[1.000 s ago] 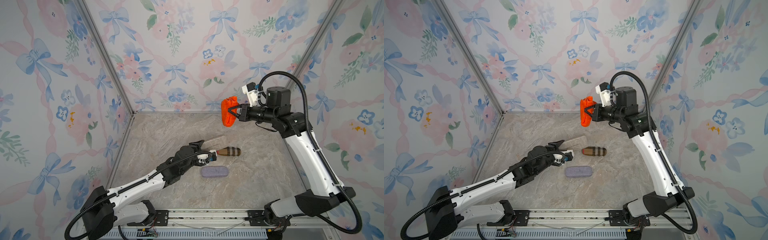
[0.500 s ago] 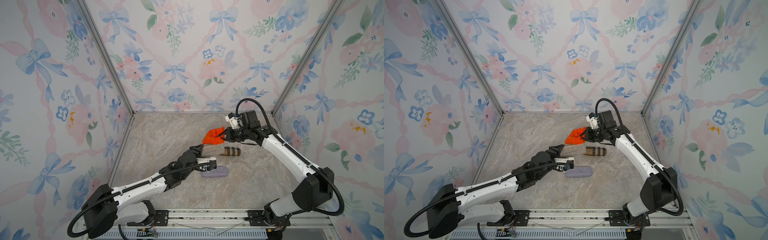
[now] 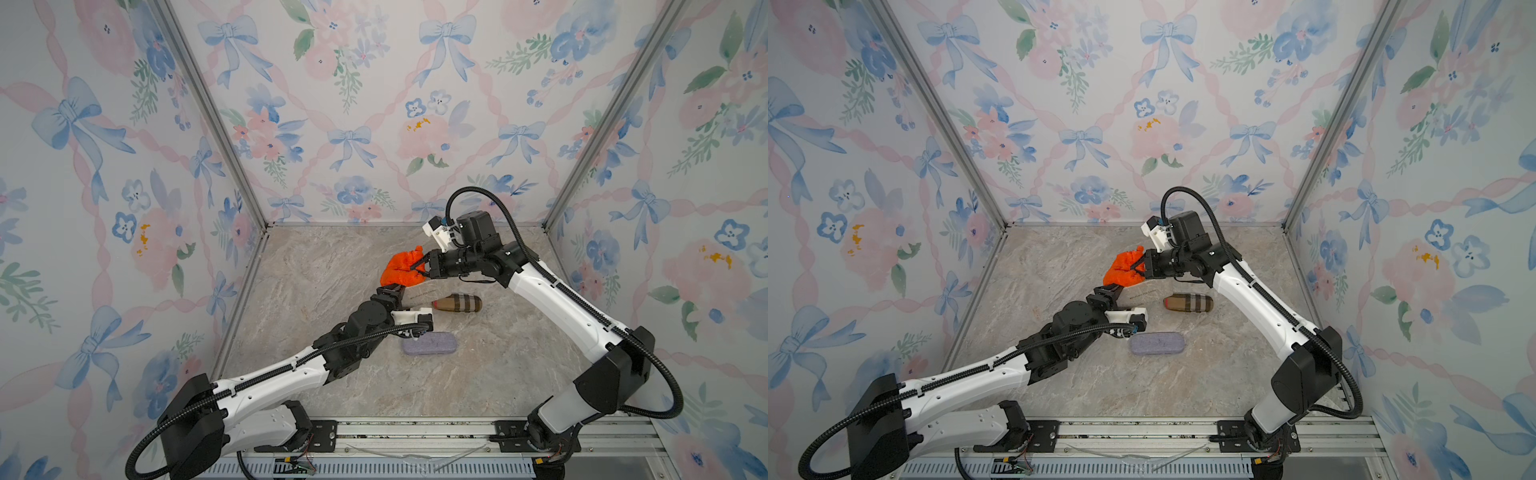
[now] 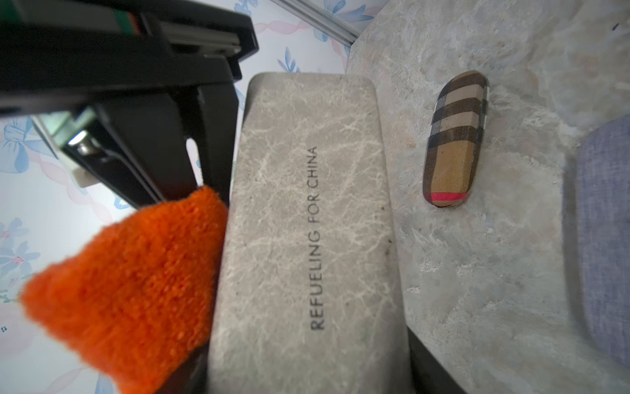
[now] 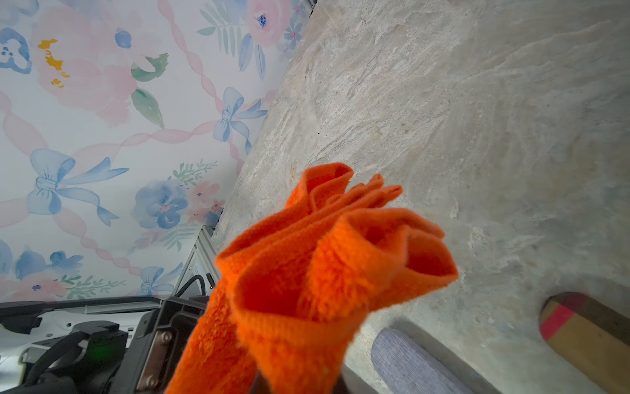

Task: Wipe the eyeglass case
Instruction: Wipe the dirt from the eyeglass case.

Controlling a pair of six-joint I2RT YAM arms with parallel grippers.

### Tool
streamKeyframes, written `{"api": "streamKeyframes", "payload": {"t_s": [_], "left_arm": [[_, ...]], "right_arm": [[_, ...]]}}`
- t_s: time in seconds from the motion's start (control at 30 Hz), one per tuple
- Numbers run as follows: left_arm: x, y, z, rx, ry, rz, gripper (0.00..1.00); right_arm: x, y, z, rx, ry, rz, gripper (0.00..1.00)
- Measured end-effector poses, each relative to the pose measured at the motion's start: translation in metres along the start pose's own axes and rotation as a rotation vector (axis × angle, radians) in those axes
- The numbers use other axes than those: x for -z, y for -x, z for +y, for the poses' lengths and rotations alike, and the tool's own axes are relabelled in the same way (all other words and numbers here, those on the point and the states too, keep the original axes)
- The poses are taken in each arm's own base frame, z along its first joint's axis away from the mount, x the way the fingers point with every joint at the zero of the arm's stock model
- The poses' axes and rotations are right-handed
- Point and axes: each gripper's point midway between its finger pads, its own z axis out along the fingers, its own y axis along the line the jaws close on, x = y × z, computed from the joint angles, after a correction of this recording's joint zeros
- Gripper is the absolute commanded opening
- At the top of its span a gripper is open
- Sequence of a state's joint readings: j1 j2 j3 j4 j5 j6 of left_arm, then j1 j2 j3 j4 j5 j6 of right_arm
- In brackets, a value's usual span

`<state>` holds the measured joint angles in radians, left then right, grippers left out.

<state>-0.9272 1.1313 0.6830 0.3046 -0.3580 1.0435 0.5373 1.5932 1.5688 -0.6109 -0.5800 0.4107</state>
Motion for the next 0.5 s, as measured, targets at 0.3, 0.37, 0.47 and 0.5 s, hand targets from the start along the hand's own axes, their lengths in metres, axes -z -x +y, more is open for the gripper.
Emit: {"api": "streamKeyframes", "payload": {"t_s": [0.3,0.37,0.47,0.5], "left_arm": [[-0.002,-0.003,-0.001,0.007,-0.003,0.009,0.26],[-0.005,-0.003,-0.003,0.003,-0.013,0.015,0.25],[-0.011,-0.003,-0.007,0.003,-0.030,0.025,0.25],[-0.012,-0.003,-0.008,0.004,-0.035,0.029,0.25]], "right_arm": [[0.059,0.006,-0.039,-0.063,-0.084,-0.084,0.00],[0.048,0.001,-0.026,-0.045,-0.056,-0.069,0.00],[0.019,-0.009,-0.003,-0.014,0.011,-0.024,0.00],[0.011,-0.012,0.004,-0.005,0.031,-0.010,0.00]]}}
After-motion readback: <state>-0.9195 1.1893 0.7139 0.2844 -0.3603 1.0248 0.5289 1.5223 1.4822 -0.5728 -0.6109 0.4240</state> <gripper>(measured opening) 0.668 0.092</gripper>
